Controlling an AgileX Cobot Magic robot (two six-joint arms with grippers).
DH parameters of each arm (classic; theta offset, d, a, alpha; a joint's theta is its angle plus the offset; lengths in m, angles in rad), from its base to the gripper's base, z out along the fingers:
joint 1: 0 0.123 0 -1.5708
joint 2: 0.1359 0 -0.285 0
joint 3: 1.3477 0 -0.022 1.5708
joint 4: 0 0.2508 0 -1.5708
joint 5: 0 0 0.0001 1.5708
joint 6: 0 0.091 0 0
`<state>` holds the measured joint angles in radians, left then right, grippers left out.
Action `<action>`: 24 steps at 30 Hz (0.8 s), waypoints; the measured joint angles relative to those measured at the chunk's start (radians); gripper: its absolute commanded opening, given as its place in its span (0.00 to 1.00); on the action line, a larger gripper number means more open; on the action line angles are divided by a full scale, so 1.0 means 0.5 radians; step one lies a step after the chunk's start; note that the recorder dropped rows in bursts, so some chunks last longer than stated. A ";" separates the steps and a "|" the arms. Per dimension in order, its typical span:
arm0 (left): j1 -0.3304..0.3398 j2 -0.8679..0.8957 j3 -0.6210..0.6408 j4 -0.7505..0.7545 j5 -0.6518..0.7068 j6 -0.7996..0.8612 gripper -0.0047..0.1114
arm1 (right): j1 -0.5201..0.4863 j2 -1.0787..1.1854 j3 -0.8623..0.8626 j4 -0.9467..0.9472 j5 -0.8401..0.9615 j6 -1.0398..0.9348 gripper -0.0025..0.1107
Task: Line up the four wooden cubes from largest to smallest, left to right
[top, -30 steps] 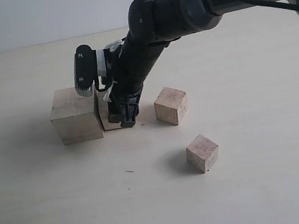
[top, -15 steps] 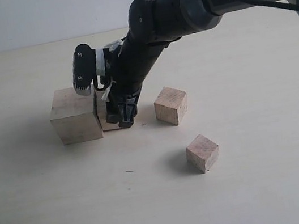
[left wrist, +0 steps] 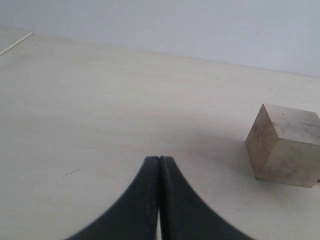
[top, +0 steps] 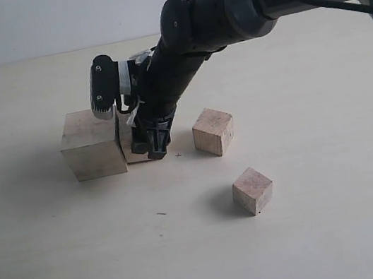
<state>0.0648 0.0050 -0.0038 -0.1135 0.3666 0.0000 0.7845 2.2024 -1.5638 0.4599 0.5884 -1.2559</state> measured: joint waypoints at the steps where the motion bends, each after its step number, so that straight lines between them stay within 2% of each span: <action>1: 0.000 0.000 0.000 0.000 0.000 0.000 0.04 | 0.000 0.000 0.000 0.000 0.000 0.000 0.11; 5: 0.000 0.000 0.000 0.000 0.000 0.000 0.04 | 0.000 0.000 0.000 0.000 0.000 -0.004 0.27; 13: 0.000 0.000 0.000 0.000 0.000 0.000 0.04 | 0.000 0.000 0.000 0.004 0.000 -0.007 0.70; 17: 0.000 0.000 0.000 0.000 0.000 0.000 0.04 | 0.000 0.000 0.000 0.026 -0.019 -0.007 0.78; 24: 0.000 0.000 0.000 0.000 0.000 0.000 0.04 | 0.000 0.000 0.000 0.081 -0.044 -0.003 0.78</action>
<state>0.0648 0.0050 -0.0038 -0.1135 0.3666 0.0000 0.7845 2.2024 -1.5638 0.5003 0.5662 -1.2576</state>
